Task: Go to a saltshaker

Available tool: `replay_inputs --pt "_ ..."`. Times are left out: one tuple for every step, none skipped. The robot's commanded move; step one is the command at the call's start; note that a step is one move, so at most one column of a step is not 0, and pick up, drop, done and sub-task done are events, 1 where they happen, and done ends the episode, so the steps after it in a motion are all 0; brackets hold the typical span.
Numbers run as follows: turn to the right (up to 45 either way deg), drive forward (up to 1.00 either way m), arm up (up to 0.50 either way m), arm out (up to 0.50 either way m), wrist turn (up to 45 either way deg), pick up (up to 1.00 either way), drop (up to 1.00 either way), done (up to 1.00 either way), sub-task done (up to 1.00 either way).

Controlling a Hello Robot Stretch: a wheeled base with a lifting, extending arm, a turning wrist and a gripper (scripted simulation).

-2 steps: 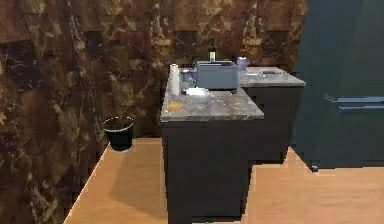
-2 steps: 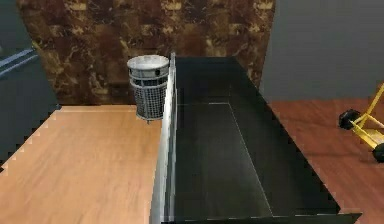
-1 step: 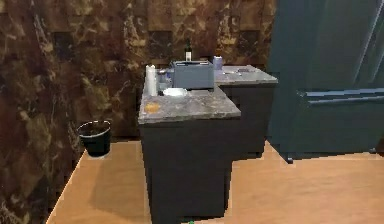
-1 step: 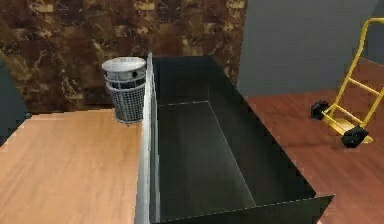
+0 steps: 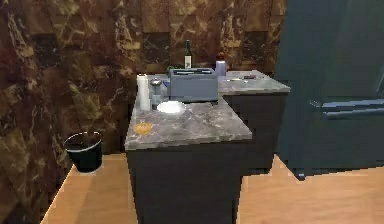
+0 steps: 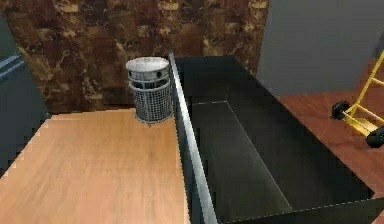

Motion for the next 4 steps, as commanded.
replay_inputs --pt "6.0 0.0 0.0 0.0 0.0 0.0 0.0 0.0 0.0" --pt "0.0 0.35 0.0 0.0 0.0 0.0 0.0 0.0 0.0" --pt "-21.0 0.0 0.0 0.0 0.0 0.0 0.0 0.0 0.0" --pt "0.0 0.0 0.0 0.0 0.0 0.0 0.0 1.0 0.0"
